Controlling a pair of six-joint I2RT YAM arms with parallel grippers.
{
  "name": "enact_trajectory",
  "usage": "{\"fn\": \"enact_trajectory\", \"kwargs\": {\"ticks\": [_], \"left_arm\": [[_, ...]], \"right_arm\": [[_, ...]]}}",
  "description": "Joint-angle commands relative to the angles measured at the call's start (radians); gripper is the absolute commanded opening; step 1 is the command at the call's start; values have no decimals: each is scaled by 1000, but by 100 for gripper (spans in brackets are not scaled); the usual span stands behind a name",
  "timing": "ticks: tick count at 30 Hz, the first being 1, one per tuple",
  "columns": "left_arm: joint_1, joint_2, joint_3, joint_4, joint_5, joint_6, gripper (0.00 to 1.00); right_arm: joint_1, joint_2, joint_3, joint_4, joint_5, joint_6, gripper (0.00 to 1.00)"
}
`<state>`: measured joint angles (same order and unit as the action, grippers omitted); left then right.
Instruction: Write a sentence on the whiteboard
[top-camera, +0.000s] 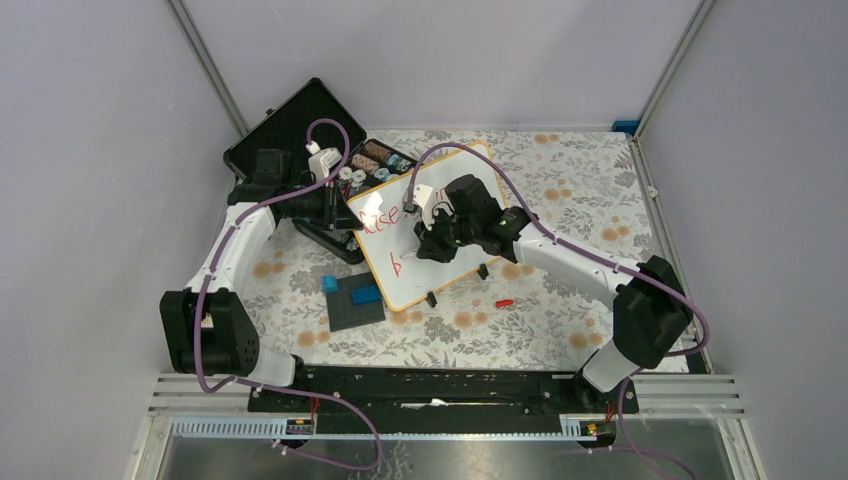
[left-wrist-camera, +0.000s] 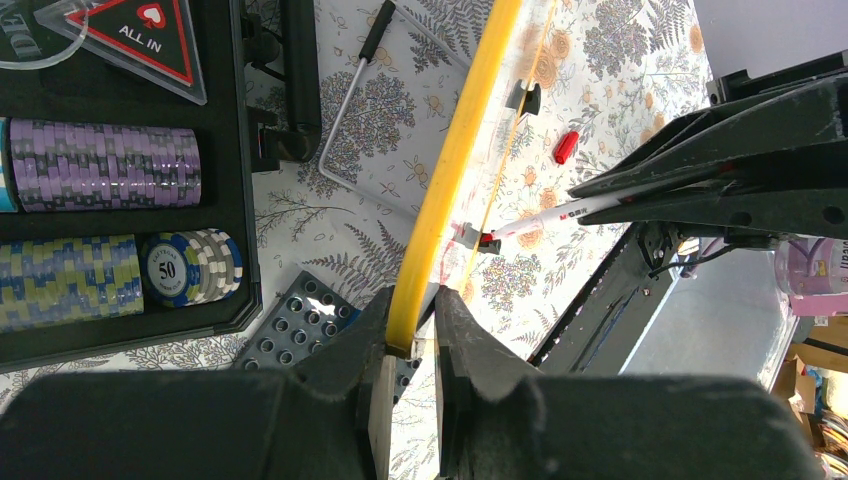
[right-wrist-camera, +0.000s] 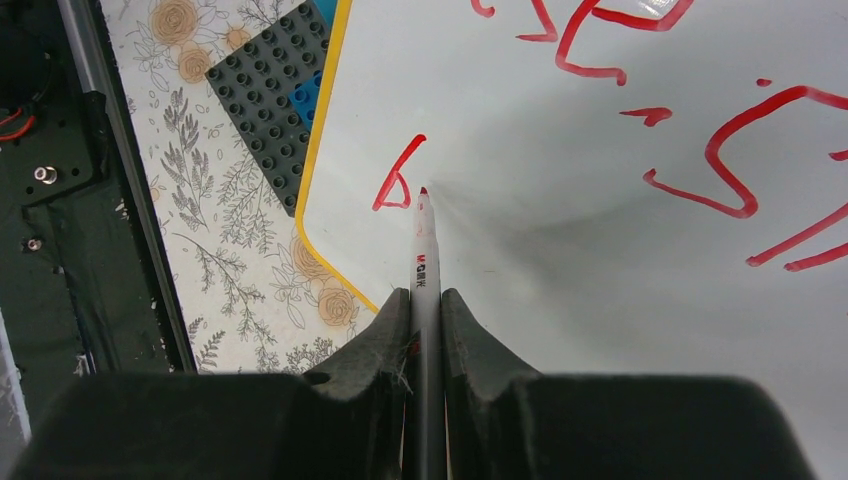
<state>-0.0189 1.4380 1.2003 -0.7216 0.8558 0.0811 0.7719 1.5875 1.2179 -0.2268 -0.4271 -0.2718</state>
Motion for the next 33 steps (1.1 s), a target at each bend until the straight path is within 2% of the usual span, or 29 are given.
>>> {"fn": "enact_trajectory", "kwargs": {"ticks": [1, 14, 33], "left_arm": [[-16, -1, 1, 39, -60, 48, 0], [-16, -4, -1, 39, -65, 48, 0], [-16, -2, -1, 39, -66, 48, 0]], "right_arm": [[-2, 13, 49, 31, 23, -4, 0], [-27, -10, -8, 29, 63, -22, 0], [-25, -19, -77, 23, 14, -23, 0]]}}
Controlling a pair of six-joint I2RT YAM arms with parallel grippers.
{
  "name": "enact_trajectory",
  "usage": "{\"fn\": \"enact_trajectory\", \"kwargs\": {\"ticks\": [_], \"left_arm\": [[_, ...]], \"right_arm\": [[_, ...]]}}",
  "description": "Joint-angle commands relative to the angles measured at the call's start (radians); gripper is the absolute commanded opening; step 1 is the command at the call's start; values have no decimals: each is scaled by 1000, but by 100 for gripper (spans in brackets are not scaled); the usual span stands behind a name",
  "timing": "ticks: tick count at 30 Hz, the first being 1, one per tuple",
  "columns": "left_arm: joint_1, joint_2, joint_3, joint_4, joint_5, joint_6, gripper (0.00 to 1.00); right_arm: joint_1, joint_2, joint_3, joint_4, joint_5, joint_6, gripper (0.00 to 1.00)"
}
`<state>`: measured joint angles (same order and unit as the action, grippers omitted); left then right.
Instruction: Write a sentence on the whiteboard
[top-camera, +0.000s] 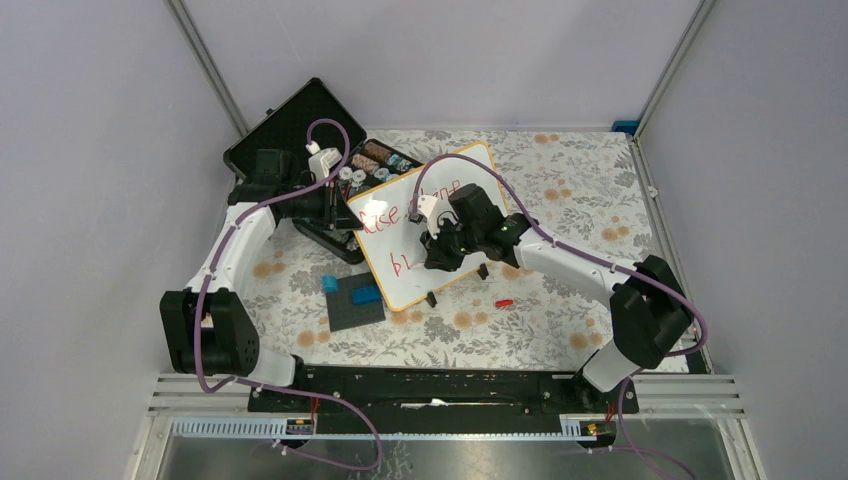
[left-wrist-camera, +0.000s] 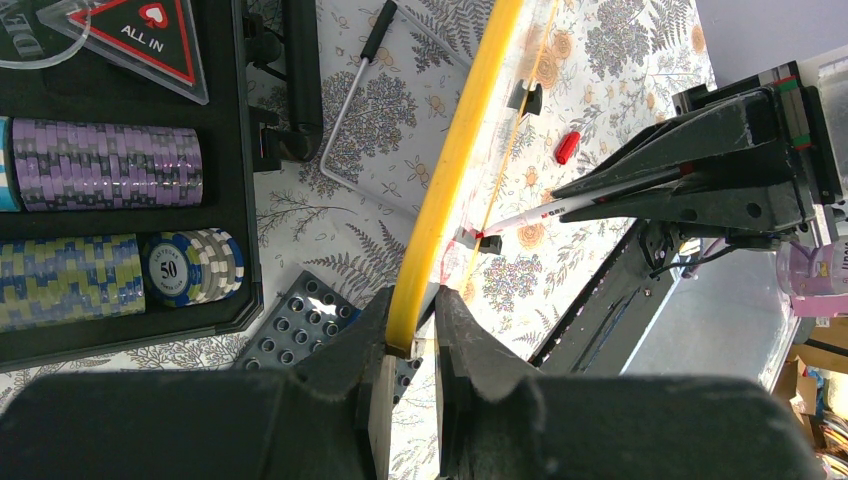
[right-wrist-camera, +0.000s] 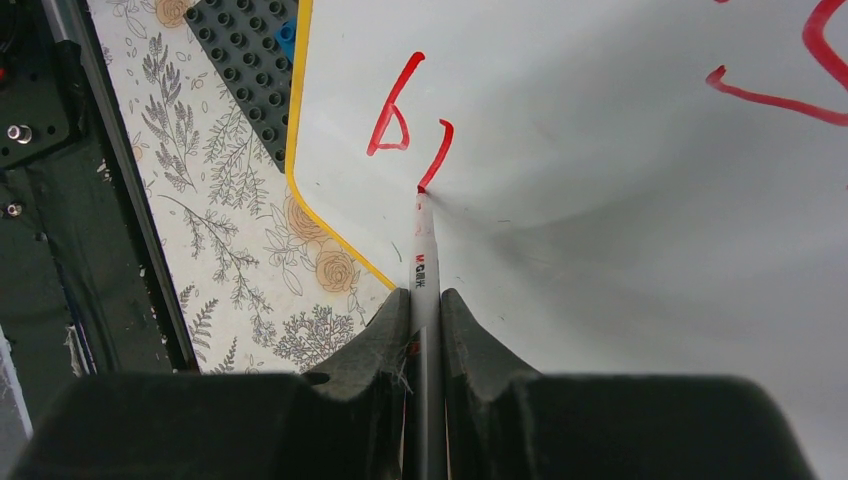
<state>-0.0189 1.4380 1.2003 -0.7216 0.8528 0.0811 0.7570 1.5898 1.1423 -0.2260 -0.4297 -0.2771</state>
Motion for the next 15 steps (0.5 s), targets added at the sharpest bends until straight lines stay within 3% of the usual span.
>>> {"fn": "enact_trajectory", "kwargs": {"ticks": [1, 15], "left_arm": [[-16, -3, -2, 39, -63, 47, 0], [-16, -10, -6, 39, -69, 48, 0]], "right_arm": [[-10, -20, 1, 21, 19, -17, 0], [-12, 5, 60, 28, 47, -2, 0]]}}
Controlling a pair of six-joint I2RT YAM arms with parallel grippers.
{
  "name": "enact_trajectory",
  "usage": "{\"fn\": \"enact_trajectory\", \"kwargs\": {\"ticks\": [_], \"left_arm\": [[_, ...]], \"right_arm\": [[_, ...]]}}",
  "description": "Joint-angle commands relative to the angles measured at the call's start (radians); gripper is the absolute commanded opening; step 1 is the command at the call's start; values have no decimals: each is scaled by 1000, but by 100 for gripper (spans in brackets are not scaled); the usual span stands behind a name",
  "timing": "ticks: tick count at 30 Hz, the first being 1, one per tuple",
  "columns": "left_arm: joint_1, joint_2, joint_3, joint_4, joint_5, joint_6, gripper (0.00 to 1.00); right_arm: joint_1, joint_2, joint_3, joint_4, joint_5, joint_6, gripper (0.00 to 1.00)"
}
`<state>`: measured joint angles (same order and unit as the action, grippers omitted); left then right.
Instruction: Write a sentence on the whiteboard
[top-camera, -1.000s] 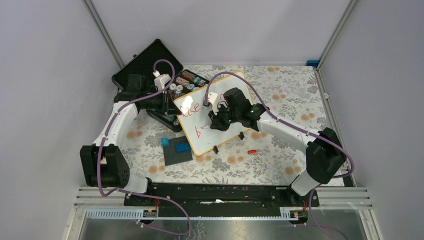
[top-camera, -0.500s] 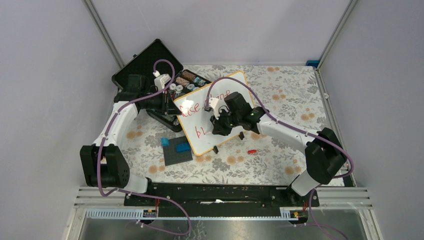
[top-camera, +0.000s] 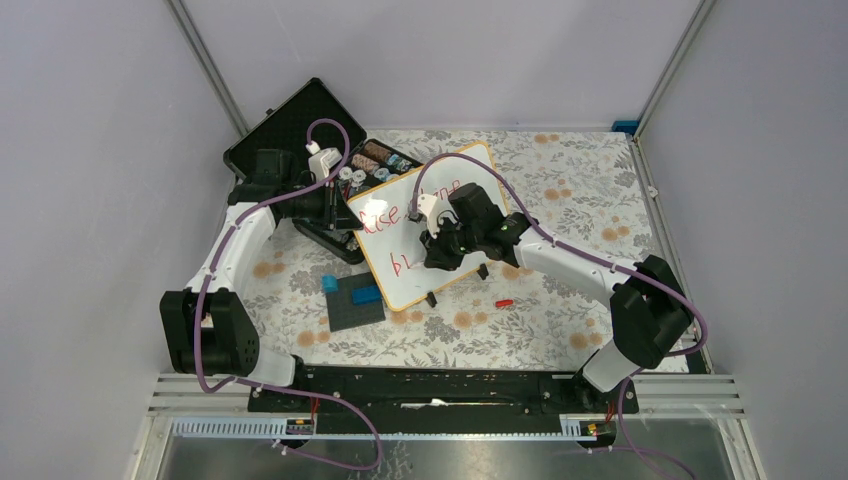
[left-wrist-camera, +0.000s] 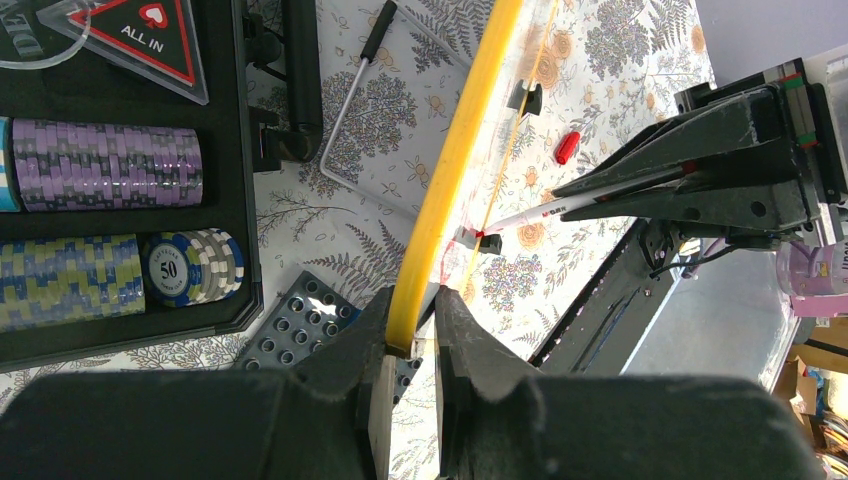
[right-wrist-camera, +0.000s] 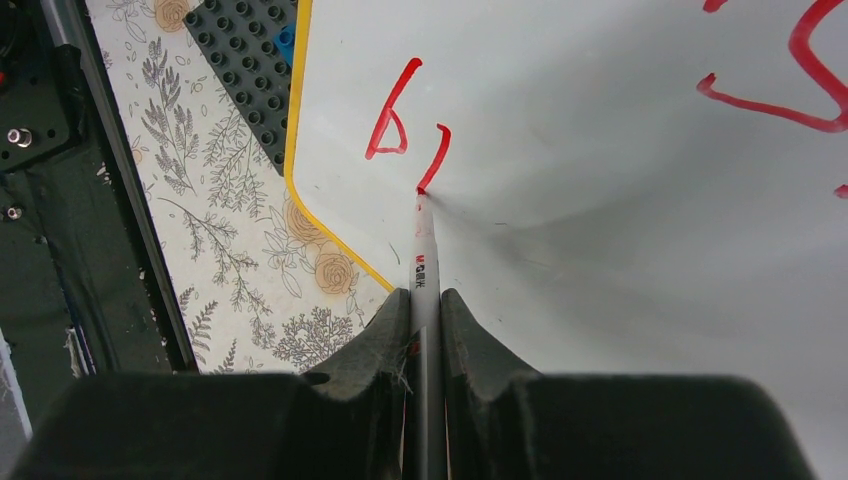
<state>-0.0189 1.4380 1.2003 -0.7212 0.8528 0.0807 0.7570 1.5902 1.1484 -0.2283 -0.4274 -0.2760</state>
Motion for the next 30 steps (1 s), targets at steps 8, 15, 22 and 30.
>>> {"fn": "enact_trajectory", "kwargs": {"ticks": [8, 15, 22, 30], "left_arm": [[-16, -9, -6, 39, -69, 47, 0], [-16, -10, -6, 39, -70, 46, 0], [-16, -8, -4, 39, -69, 45, 0], [-18, -6, -2, 39, -69, 44, 0]], "right_arm": [[-26, 7, 77, 30, 44, 3, 0], [-39, 5, 86, 29, 42, 4, 0], [-58, -15, 72, 14, 33, -8, 0], [-58, -50, 59, -1, -33, -14, 0]]}}
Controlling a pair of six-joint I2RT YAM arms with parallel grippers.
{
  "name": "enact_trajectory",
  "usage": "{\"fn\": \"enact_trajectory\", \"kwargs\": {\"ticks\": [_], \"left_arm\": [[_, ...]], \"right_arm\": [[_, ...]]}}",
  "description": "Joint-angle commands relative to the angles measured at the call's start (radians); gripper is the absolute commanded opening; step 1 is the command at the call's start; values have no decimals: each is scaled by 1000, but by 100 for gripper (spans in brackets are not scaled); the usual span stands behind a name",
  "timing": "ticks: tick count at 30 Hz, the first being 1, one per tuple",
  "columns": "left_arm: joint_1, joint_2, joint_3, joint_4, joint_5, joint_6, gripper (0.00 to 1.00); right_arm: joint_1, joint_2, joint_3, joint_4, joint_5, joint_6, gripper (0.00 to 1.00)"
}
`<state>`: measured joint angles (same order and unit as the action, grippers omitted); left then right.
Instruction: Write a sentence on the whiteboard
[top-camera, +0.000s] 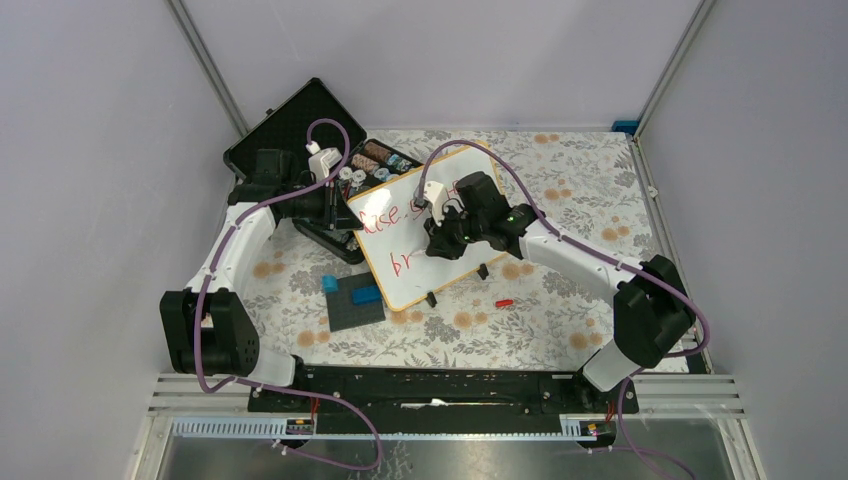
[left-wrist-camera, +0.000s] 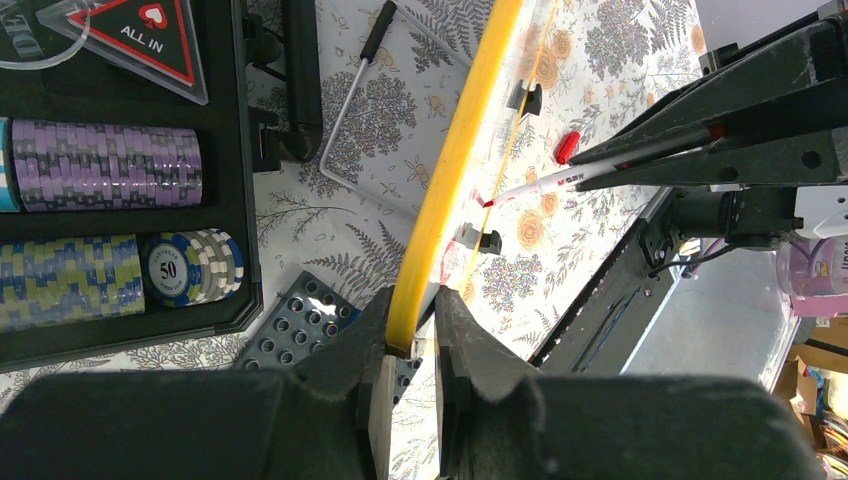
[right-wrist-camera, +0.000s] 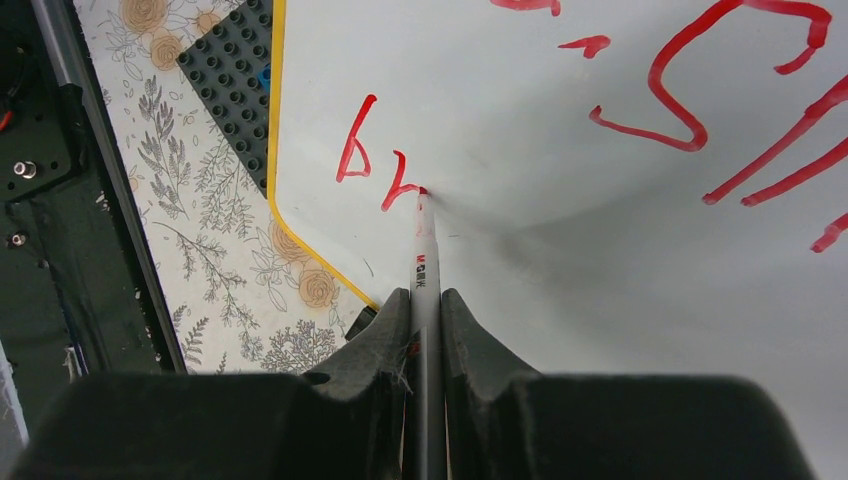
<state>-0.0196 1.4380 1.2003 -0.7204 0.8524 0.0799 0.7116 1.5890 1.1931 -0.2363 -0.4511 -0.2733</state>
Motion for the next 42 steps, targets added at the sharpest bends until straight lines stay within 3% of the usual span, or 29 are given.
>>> {"fn": "enact_trajectory", "kwargs": {"ticks": [1, 19, 42], "left_arm": [[-17, -6, -3, 38, -69, 44, 0], [-19, -2, 0, 38, -70, 46, 0], [-20, -1, 2, 38, -75, 45, 0]], "right_arm": [[-13, -48, 17, 7, -8, -17, 0], [-31, -18, 17, 7, 68, -45, 0], [-21, -10, -23, 4, 21, -43, 0]]}}
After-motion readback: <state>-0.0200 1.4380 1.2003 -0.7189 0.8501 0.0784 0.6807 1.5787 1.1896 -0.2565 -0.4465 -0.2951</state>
